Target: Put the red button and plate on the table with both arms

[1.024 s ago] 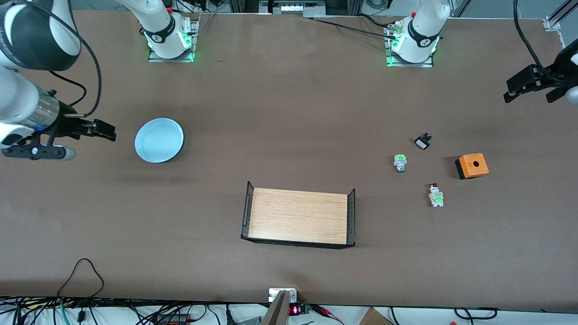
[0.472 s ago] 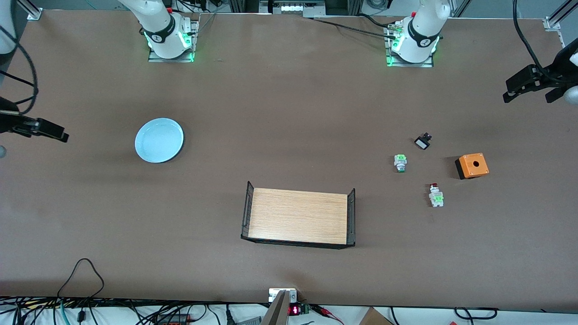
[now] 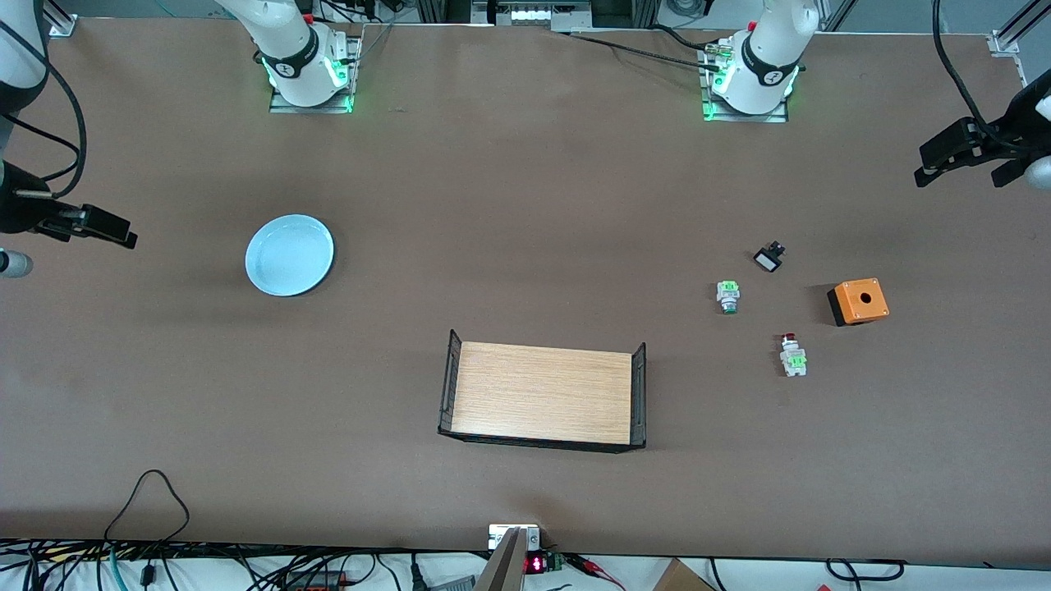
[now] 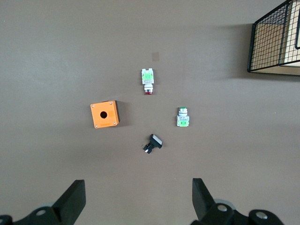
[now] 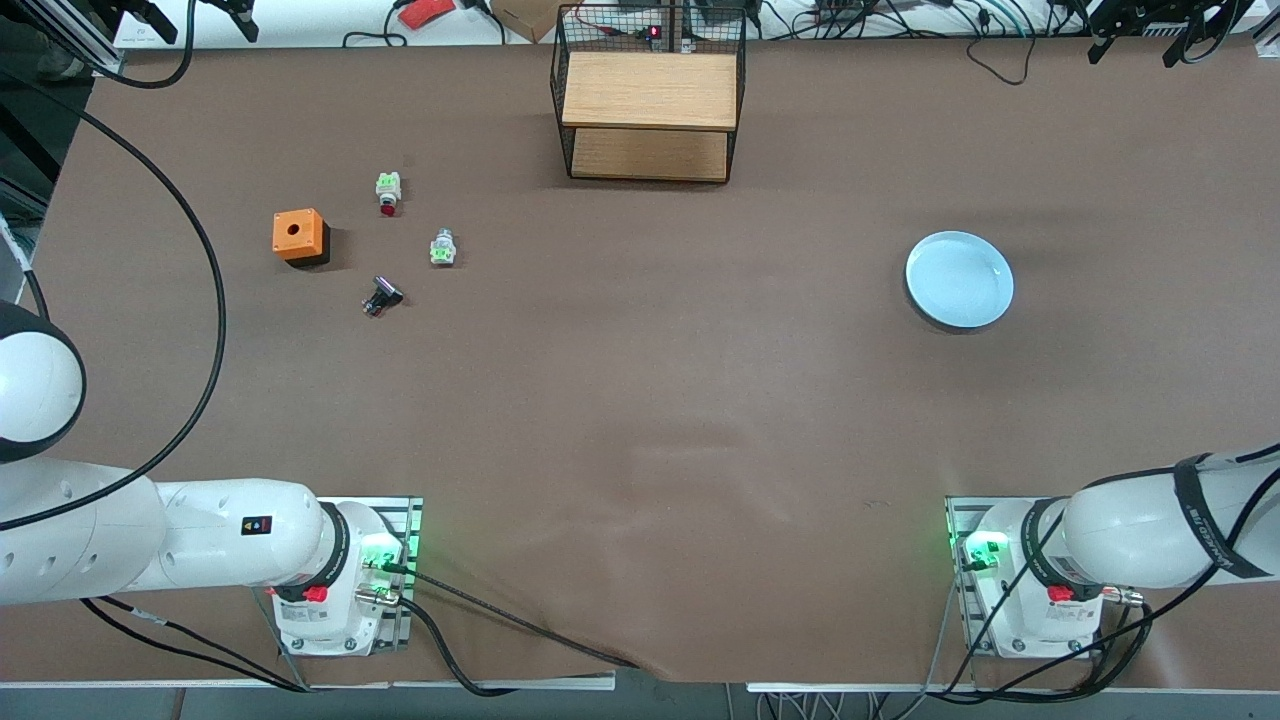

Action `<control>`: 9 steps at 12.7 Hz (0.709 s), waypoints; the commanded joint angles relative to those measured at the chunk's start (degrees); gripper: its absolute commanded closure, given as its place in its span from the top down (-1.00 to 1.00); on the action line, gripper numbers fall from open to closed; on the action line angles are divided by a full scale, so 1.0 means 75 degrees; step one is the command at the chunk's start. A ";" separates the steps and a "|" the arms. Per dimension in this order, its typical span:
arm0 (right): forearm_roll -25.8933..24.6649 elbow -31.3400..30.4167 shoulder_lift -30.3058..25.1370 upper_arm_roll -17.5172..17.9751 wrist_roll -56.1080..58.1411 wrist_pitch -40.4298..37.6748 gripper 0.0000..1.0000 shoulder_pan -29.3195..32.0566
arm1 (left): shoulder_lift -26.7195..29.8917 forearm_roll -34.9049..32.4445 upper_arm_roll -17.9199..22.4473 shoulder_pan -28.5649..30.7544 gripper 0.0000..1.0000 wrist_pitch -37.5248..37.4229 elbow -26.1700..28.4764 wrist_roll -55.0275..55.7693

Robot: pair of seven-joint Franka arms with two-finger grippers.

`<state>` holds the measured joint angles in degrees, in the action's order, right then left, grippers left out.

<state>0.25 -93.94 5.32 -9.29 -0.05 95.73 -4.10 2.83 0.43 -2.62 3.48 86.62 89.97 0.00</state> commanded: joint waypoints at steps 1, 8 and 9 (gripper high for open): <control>-0.0150 -0.0120 -0.0323 0.0043 0.0053 -0.0246 1.00 -0.0226 | -0.0073 -0.0163 -0.0072 0.0029 1.00 -0.0147 -0.0207 0.0082; -0.0104 0.0150 -0.0299 -0.0039 0.0089 -0.0295 1.00 -0.0133 | -0.0072 -0.0175 -0.0084 0.0029 1.00 -0.0171 -0.0219 0.0094; -0.0115 0.0174 -0.0311 -0.0039 0.0100 -0.0307 1.00 -0.0133 | -0.0072 -0.0175 -0.0084 0.0029 1.00 -0.0159 -0.0208 0.0094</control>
<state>0.21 -93.38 3.77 -9.54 0.11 94.26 -5.30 2.83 0.43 -2.67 3.48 86.62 89.97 0.00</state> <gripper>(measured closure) 0.000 0.000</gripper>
